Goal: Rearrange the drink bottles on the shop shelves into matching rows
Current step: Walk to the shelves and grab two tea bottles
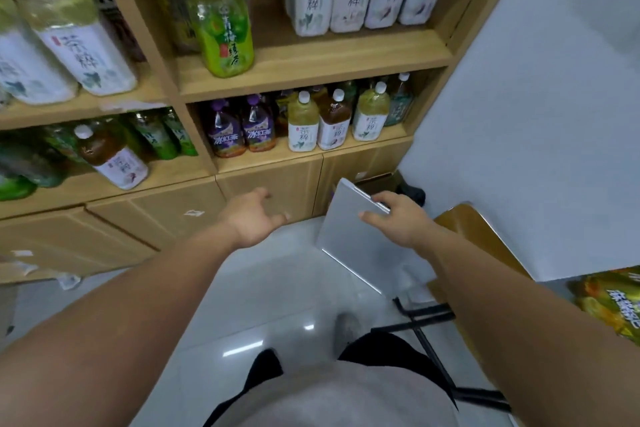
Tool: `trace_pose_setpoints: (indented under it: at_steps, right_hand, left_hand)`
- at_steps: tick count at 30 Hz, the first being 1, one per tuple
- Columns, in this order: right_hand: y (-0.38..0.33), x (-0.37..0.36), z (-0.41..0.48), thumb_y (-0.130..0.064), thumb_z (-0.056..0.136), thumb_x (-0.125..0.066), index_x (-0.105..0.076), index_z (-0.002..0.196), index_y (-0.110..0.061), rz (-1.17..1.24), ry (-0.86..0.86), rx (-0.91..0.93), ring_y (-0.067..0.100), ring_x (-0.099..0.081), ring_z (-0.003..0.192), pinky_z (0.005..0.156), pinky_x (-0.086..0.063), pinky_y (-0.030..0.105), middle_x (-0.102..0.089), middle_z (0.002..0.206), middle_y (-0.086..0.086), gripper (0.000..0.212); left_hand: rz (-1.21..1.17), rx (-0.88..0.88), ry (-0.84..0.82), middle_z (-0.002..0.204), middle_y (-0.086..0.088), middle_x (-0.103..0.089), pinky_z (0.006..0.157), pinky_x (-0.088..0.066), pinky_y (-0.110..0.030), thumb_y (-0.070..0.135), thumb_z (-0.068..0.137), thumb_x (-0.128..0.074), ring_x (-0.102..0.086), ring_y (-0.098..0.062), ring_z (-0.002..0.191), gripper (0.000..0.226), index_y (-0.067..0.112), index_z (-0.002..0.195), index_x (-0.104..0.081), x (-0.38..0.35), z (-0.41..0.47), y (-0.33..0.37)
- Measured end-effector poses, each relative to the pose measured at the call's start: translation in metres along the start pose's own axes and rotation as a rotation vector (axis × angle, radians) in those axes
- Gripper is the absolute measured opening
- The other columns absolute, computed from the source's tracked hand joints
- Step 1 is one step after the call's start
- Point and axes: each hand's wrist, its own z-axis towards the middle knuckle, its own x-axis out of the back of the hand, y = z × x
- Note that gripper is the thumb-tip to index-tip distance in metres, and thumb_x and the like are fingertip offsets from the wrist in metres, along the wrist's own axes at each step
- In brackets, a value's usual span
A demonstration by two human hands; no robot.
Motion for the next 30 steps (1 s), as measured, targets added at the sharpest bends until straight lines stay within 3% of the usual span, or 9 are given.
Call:
trace_pose_setpoints:
  at_steps: [2, 5, 9, 14, 19, 21, 23, 27, 30]
  right_hand:
    - [-0.004, 0.017, 0.027, -0.048, 0.096, -0.067, -0.051, 0.148, -0.02, 0.023, 0.019, -0.001, 0.022, -0.058, 0.109, 0.086, -0.049, 0.033, -0.057, 0.135, 0.005, 0.062]
    - [-0.003, 0.043, 0.075, -0.049, 0.095, -0.069, -0.053, 0.147, -0.02, 0.029, 0.037, 0.01, 0.026, -0.057, 0.123, 0.089, -0.044, 0.03, -0.058, 0.143, 0.007, 0.062]
    - [0.002, 0.07, 0.144, -0.05, 0.092, -0.072, -0.055, 0.145, -0.019, 0.083, 0.045, 0.028, 0.026, -0.058, 0.128, 0.107, -0.047, 0.042, -0.062, 0.142, 0.004, 0.064]
    - [0.02, 0.081, 0.225, -0.047, 0.094, -0.071, -0.046, 0.151, -0.025, 0.135, 0.005, 0.014, 0.028, -0.052, 0.133, 0.102, -0.042, 0.037, -0.055, 0.148, 0.006, 0.067]
    - [0.033, 0.074, 0.298, -0.042, 0.09, -0.077, -0.038, 0.155, -0.024, 0.219, 0.093, 0.042, 0.029, -0.048, 0.136, 0.108, -0.043, 0.042, -0.047, 0.153, 0.008, 0.078]
    - [0.039, 0.068, 0.327, -0.038, 0.088, -0.08, -0.042, 0.151, -0.022, 0.298, 0.178, 0.079, 0.025, -0.047, 0.134, 0.101, -0.043, 0.039, -0.052, 0.141, 0.002, 0.076]
    - [0.042, 0.064, 0.351, -0.03, 0.087, -0.083, -0.043, 0.148, -0.019, 0.387, 0.266, 0.116, 0.018, -0.05, 0.12, 0.096, -0.042, 0.035, -0.053, 0.12, -0.008, 0.074]
    - [0.05, 0.056, 0.387, -0.019, 0.084, -0.085, -0.036, 0.152, -0.02, 0.475, 0.337, 0.213, 0.01, -0.056, 0.114, 0.103, -0.047, 0.037, -0.055, 0.111, -0.025, 0.084]
    - [0.056, 0.052, 0.404, -0.015, 0.081, -0.088, -0.032, 0.154, -0.026, 0.461, 0.34, 0.265, 0.009, -0.06, 0.117, 0.11, -0.048, 0.045, -0.06, 0.122, -0.018, 0.093]
  left_hand:
    - [-0.009, -0.007, 0.009, 0.151, -0.013, -0.052, 0.102, -0.046, -0.035, 0.055, 0.092, -0.067, -0.056, -0.031, 0.131, 0.074, 0.022, 0.153, -0.042, 0.006, 0.026, 0.015]
    - [-0.029, 0.013, 0.052, 0.152, -0.012, -0.05, 0.1, -0.046, -0.034, 0.055, 0.091, -0.069, -0.056, -0.03, 0.13, 0.074, 0.023, 0.152, -0.042, 0.012, 0.066, 0.036]
    - [-0.095, 0.084, 0.13, 0.153, -0.012, -0.046, 0.101, -0.044, -0.033, 0.05, 0.09, -0.071, -0.052, -0.031, 0.133, 0.077, 0.019, 0.153, -0.04, 0.009, 0.121, 0.06]
    - [-0.23, 0.153, 0.213, 0.156, -0.01, -0.045, 0.111, -0.042, -0.038, 0.047, 0.088, -0.074, -0.047, -0.03, 0.139, 0.083, 0.018, 0.155, -0.036, -0.012, 0.188, 0.086]
    - [-0.329, 0.136, 0.317, 0.14, -0.006, -0.06, 0.103, -0.048, -0.039, 0.047, 0.077, -0.081, -0.057, -0.028, 0.129, 0.084, 0.017, 0.147, -0.043, -0.027, 0.254, 0.078]
    - [-0.345, 0.135, 0.397, 0.143, -0.007, -0.059, 0.107, -0.049, -0.047, 0.061, 0.066, -0.076, -0.056, -0.028, 0.132, 0.101, 0.017, 0.149, -0.039, -0.034, 0.283, 0.061]
    - [-0.374, 0.133, 0.453, 0.148, -0.009, -0.054, 0.11, -0.047, -0.05, 0.06, 0.065, -0.077, -0.052, -0.029, 0.136, 0.107, 0.016, 0.152, -0.035, -0.042, 0.308, 0.045]
    - [-0.511, 0.045, 0.479, 0.138, 0.0, -0.063, 0.107, -0.051, -0.048, 0.051, 0.069, -0.081, -0.06, -0.019, 0.128, 0.089, 0.021, 0.144, -0.042, -0.053, 0.335, 0.03]
    - [-0.594, -0.009, 0.461, 0.128, 0.006, -0.067, 0.103, -0.053, -0.047, 0.034, 0.073, -0.087, -0.064, -0.016, 0.12, 0.082, 0.028, 0.142, -0.043, -0.054, 0.349, 0.03]
